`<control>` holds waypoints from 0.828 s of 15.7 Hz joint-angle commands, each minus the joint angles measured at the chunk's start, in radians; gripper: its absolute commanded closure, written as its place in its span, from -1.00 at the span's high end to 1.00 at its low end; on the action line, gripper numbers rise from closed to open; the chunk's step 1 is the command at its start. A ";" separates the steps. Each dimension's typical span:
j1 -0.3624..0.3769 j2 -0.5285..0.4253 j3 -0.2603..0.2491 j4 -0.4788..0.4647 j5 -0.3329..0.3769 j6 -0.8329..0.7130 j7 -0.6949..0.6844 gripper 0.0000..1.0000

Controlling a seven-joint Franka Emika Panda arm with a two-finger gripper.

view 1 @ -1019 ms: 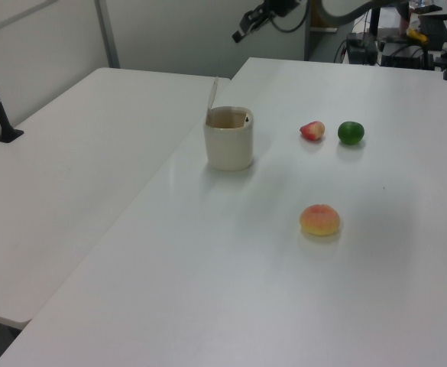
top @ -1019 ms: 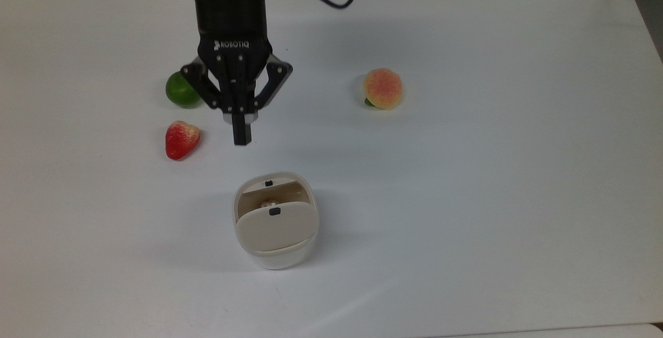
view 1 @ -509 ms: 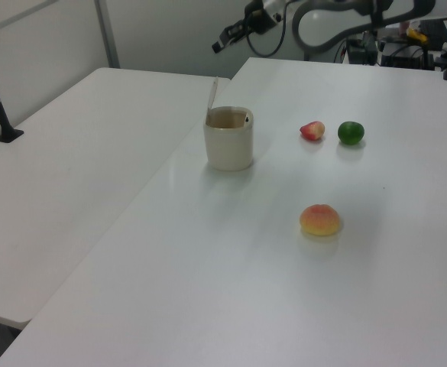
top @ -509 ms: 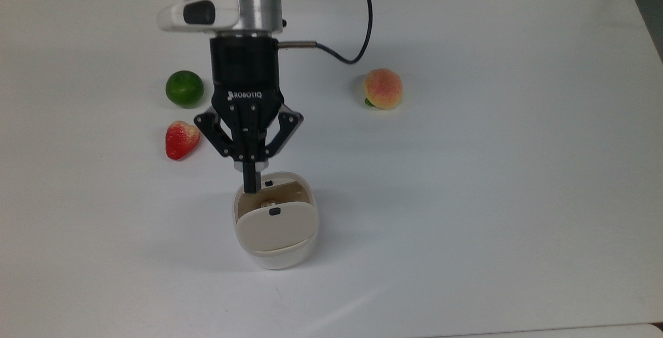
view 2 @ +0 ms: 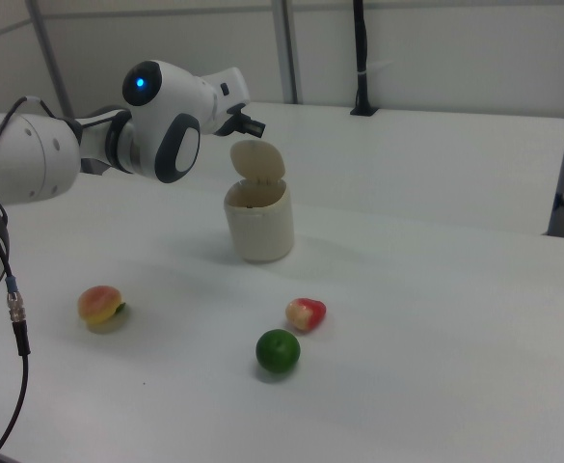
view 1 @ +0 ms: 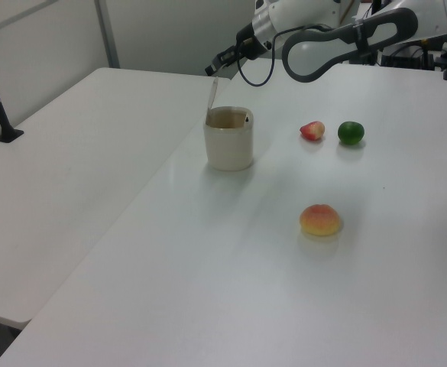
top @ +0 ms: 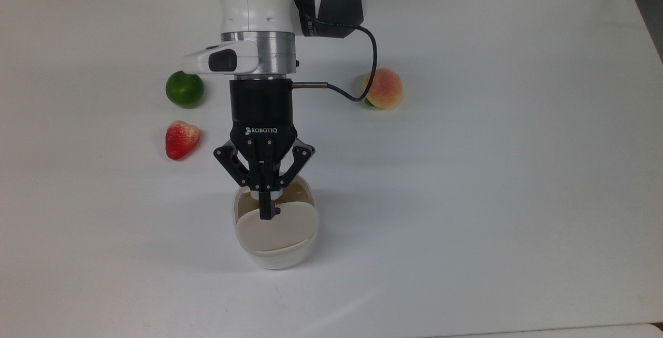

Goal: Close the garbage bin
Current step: 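Push the raised lid down with the gripper fingertips until it shuts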

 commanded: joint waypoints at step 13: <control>0.003 -0.135 -0.002 -0.220 0.000 -0.008 0.011 -1.00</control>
